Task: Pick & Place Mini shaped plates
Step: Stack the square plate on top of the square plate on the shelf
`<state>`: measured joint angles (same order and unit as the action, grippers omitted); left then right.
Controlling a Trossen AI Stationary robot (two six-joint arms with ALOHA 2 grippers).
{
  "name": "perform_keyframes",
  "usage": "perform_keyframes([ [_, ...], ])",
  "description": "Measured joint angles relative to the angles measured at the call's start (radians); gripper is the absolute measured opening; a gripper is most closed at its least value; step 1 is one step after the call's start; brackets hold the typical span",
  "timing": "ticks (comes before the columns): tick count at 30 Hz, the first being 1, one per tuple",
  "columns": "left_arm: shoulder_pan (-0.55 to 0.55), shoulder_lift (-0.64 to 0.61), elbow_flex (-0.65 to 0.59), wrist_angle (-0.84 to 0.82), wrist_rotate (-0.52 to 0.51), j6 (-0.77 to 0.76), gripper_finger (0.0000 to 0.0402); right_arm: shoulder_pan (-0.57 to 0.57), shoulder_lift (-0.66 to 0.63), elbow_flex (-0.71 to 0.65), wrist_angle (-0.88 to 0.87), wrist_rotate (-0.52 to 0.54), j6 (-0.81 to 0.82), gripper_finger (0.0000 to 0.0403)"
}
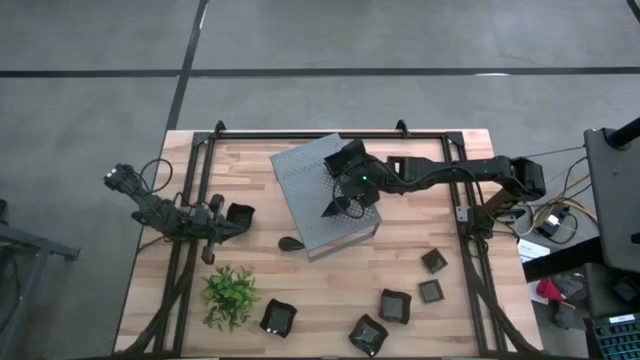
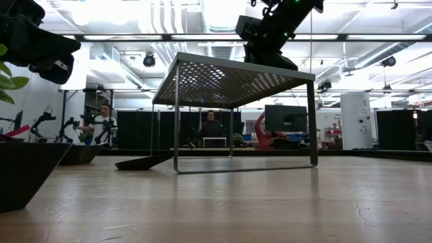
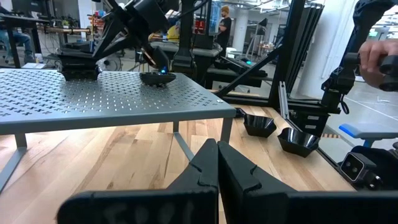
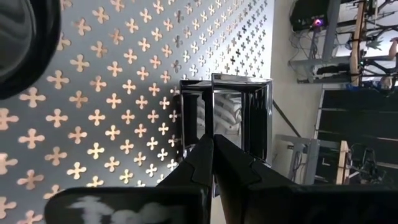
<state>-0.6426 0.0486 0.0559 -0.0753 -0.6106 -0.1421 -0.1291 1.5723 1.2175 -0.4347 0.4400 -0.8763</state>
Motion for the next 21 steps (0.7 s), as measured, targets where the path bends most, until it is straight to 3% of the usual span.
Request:
perform_keyframes([
  [11, 0.000, 0.000, 0.000, 0.000, 0.000, 0.000, 0.0000, -0.003, 0.000, -0.021, 0.021, 0.008, -0.001, 0.0048],
  [17, 0.000, 0.000, 0.000, 0.000, 0.000, 0.000, 0.0000, 0.015, -0.019, -0.017, 0.017, 0.106, 0.016, 0.0048],
  [21, 0.000, 0.000, 0.000, 0.000, 0.000, 0.000, 0.0000, 0.022, -0.050, -0.017, -0.024, 0.031, 0.039, 0.0050],
])
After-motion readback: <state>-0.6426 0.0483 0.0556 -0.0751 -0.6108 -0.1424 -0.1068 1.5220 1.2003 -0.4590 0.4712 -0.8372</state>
